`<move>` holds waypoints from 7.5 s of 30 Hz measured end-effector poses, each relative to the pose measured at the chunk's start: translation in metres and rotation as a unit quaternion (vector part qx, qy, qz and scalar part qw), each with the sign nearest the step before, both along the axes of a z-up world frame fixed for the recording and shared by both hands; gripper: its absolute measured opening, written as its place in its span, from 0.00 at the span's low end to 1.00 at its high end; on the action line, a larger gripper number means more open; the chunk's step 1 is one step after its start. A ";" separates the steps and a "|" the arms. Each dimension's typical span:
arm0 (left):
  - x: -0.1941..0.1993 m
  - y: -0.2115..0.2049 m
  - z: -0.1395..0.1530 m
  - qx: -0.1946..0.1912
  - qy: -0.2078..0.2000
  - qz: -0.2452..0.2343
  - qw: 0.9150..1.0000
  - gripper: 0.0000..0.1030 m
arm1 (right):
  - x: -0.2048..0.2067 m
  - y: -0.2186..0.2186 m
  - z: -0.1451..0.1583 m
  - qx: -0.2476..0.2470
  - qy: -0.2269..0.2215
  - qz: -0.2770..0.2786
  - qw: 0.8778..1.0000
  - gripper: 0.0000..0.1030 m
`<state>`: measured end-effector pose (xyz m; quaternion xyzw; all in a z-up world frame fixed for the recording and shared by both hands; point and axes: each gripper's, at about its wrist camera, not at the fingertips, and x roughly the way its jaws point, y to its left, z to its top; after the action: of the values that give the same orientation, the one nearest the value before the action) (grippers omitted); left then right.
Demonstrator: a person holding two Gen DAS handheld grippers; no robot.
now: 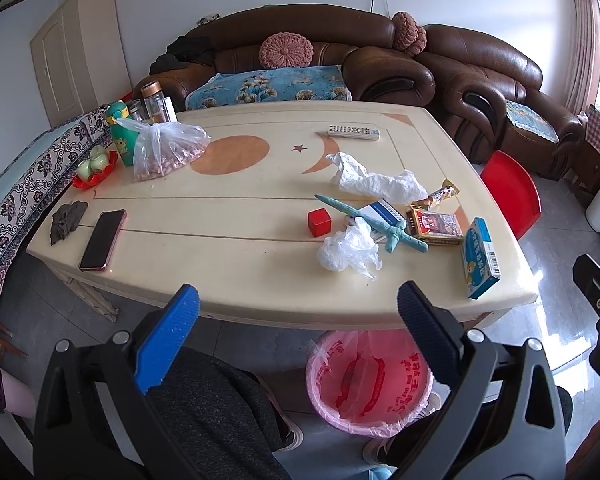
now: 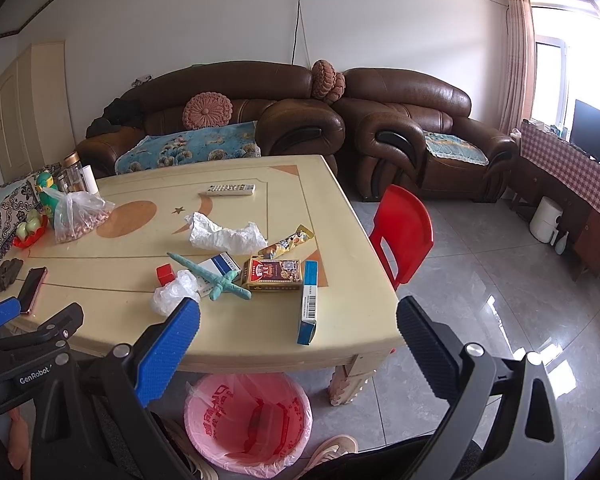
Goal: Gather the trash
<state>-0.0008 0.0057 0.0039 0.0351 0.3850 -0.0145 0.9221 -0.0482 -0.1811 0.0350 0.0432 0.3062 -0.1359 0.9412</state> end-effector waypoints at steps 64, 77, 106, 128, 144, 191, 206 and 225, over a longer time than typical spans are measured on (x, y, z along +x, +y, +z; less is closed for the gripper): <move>0.132 -0.007 -0.047 -0.023 0.113 -0.006 0.993 0.94 | 0.090 -0.051 -0.072 0.057 0.045 0.037 0.997 0.94; 0.181 -0.009 -0.078 -0.050 0.168 0.018 0.984 0.94 | 0.118 -0.066 -0.107 0.072 0.076 0.042 0.994 0.94; 0.254 -0.011 -0.135 -0.059 0.248 0.049 0.966 0.94 | 0.161 -0.090 -0.176 0.132 0.118 0.056 0.983 0.89; 0.278 -0.008 -0.172 -0.056 0.288 0.074 0.953 0.94 | 0.170 -0.090 -0.202 0.134 0.127 0.059 0.981 0.58; 0.302 -0.003 -0.174 -0.052 0.281 0.097 0.953 0.74 | 0.170 -0.096 -0.202 0.145 0.113 0.059 0.981 0.53; 0.285 -0.020 -0.146 -0.092 0.276 0.074 0.954 0.29 | 0.156 -0.101 -0.177 0.134 0.073 0.043 0.987 0.20; 0.231 0.008 -0.083 -0.089 0.191 0.022 0.977 0.29 | 0.141 -0.067 -0.126 0.119 0.036 0.077 0.989 0.20; 0.086 0.000 -0.024 -0.048 0.091 -0.076 0.992 0.29 | 0.077 0.020 -0.054 0.079 -0.007 0.158 0.984 0.20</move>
<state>0.0851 0.0062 -0.0204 0.0187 0.4625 -0.1063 0.8801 0.0290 -0.1610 -0.0191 0.0692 0.3120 0.0397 0.9467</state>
